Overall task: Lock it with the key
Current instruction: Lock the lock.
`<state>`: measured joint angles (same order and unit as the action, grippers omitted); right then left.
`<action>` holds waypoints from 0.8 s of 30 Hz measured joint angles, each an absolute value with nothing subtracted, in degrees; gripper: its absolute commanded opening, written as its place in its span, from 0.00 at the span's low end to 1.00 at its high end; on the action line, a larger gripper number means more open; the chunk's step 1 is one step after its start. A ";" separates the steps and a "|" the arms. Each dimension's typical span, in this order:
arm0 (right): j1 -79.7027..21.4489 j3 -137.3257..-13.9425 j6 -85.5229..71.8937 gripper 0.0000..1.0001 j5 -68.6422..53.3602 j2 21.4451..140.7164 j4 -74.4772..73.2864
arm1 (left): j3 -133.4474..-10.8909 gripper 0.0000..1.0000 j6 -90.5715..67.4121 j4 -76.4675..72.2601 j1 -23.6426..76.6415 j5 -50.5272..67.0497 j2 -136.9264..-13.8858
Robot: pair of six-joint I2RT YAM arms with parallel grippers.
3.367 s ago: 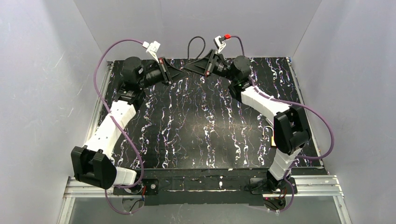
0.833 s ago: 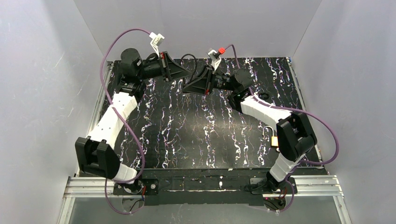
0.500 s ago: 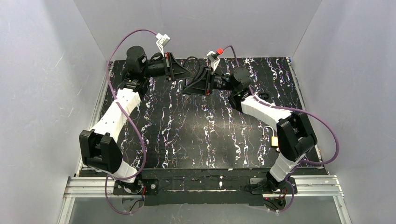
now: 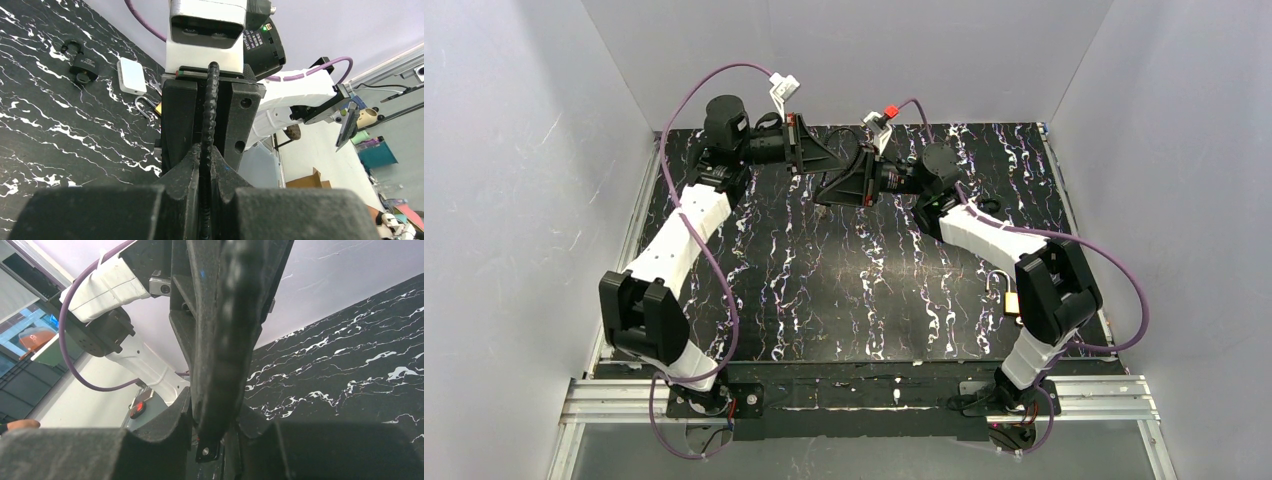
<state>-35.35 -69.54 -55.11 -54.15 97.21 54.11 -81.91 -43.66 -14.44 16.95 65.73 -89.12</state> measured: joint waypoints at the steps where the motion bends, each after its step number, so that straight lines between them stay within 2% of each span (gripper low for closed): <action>1: -35.35 -69.54 -55.29 0.01 -54.15 97.30 54.06 | -82.28 0.15 -43.53 -13.96 17.02 65.89 -89.49; 2: -35.35 -69.54 -55.35 0.01 -54.11 97.36 54.08 | -82.87 0.27 -43.33 -13.04 17.10 66.00 -89.89; 4: -35.35 -69.54 -55.83 0.01 -53.87 97.54 54.13 | -84.20 0.43 -41.85 -10.79 17.12 65.19 -90.56; 6: -35.31 -69.54 -56.73 0.01 -53.36 97.56 54.35 | -86.28 0.55 -39.11 -5.93 16.99 62.87 -90.94; 8: -35.05 -69.54 -57.67 0.01 -52.64 97.56 55.16 | -88.20 0.60 -36.25 -1.67 16.32 60.93 -90.87; 12: -31.48 -69.52 -60.80 0.01 -49.93 97.56 56.97 | -87.61 0.62 -35.90 -0.69 10.63 59.77 -88.60; 17: -27.40 -69.49 -64.45 0.01 -45.19 97.54 58.89 | -80.36 0.57 -35.75 -2.17 3.38 58.48 -82.46; 24: -28.01 -69.45 -70.98 0.01 -41.43 97.54 62.35 | -73.52 0.52 -34.50 -3.14 8.62 59.40 -77.38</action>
